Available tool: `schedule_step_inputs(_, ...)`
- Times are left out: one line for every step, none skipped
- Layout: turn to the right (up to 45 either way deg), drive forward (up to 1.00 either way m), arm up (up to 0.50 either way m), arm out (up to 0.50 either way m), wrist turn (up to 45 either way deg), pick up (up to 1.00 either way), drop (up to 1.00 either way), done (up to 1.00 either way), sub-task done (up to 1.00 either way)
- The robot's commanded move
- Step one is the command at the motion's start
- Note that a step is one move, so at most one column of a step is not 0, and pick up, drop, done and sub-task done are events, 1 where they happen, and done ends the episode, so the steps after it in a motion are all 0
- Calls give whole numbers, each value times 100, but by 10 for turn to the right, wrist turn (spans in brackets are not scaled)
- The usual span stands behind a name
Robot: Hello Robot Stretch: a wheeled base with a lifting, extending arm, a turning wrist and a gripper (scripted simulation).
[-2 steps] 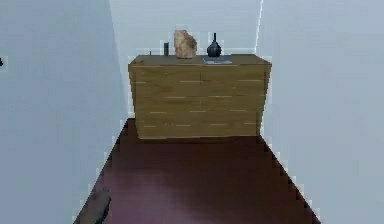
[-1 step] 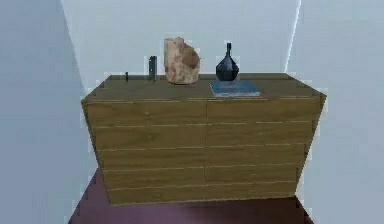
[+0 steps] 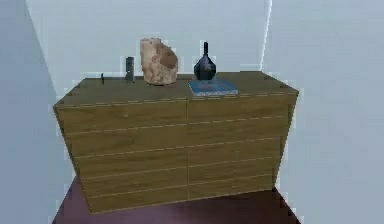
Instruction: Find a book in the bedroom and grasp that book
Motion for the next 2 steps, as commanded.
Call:
schedule_step_inputs(0, 50, 0, 0, 0, 0, 0, 0, 0)
schedule_step_inputs(-450, 0, 0, 0, 0, 0, 0, 0, 0)
